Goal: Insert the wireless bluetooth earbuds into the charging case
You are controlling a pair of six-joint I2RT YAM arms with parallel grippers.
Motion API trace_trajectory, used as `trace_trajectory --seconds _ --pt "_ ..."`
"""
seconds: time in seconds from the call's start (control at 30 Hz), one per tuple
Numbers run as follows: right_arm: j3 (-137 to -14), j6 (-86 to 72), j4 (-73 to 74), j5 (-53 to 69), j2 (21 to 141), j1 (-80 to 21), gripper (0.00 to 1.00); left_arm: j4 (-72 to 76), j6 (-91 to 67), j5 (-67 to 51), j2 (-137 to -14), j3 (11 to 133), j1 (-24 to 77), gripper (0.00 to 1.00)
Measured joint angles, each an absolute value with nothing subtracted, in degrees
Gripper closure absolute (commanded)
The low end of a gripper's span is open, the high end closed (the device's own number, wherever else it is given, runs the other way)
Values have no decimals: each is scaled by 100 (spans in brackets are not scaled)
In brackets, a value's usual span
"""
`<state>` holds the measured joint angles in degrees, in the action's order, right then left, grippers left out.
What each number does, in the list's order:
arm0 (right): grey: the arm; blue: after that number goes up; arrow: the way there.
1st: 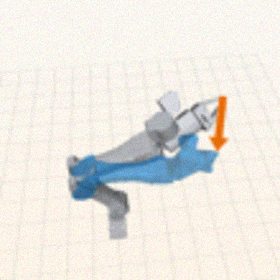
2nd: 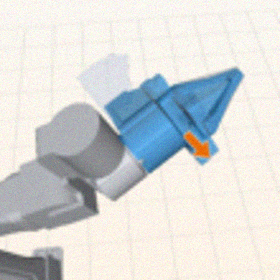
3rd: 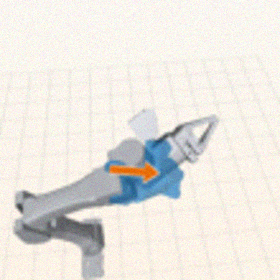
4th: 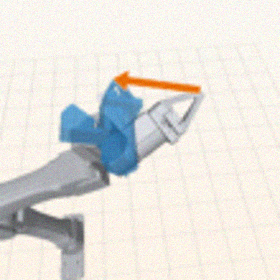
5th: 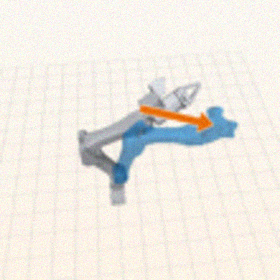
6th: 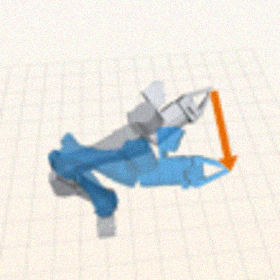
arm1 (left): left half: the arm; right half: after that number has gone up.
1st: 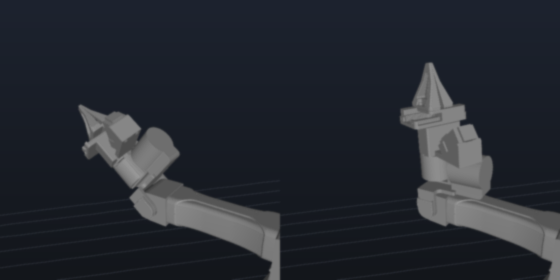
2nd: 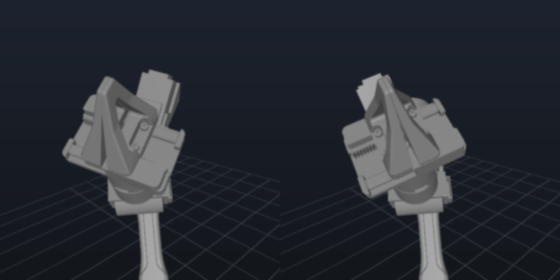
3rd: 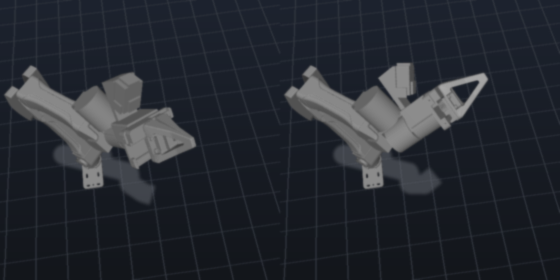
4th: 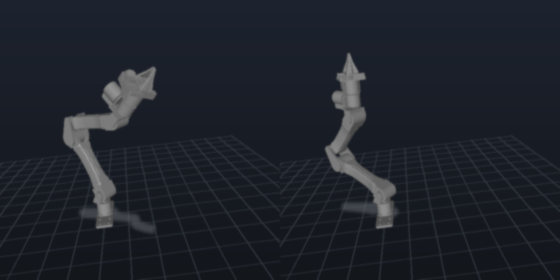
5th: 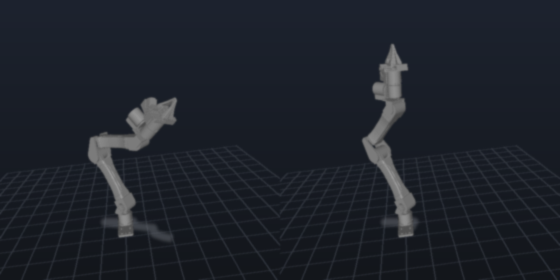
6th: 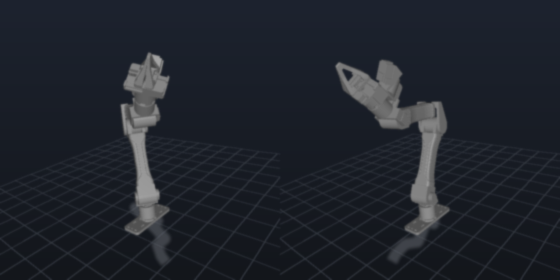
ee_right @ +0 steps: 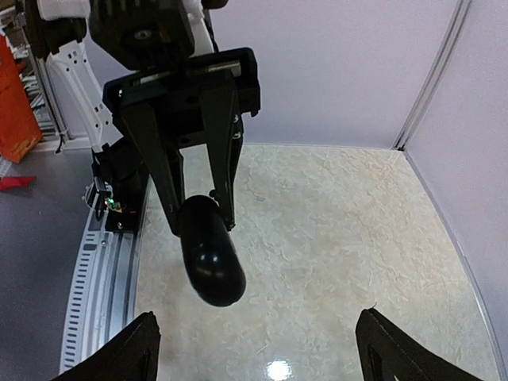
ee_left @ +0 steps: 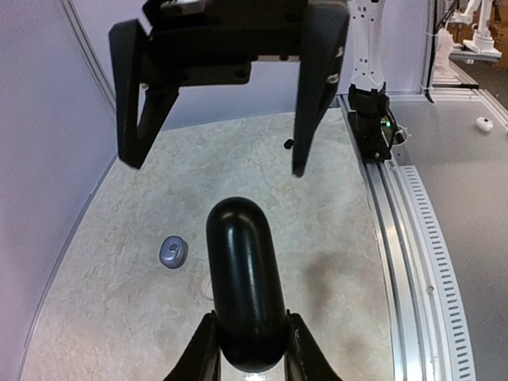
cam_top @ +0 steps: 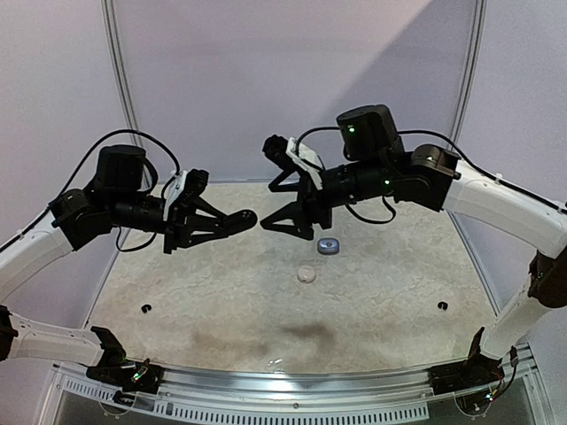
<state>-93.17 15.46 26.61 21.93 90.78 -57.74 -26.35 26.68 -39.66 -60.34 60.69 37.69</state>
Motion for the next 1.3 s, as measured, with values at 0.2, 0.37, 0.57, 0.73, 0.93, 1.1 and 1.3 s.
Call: trace_trajectory --seconds 0.2,0.37,0.57,0.73,0.93,1.1,1.3 --pt "-10055 2021 3098 2456 9885 -5826 36 -2877 2939 -4007 -6034 6114 3763 100" --pt "-10346 2215 3350 2694 10217 -5896 56 -2952 3004 -4007 -6034 6114 3739 100" --pt "-10359 2222 3398 2936 10278 -5918 78 -2961 3002 -4001 -6038 6119 3730 100" --pt "-10468 2281 3457 2995 10320 -5924 100 -3059 2884 -4025 -6042 6149 3704 100" --pt "-10471 2231 3387 3044 10324 -5922 100 -2786 2545 -4023 -6014 6095 3634 32" --pt "-9918 1999 2545 3070 10125 -5918 100 -1747 1619 -4206 -5651 5551 3173 29" --pt "-9100 1367 1122 3277 9673 -5859 100 -388 556 -4766 -5559 5133 3079 39"
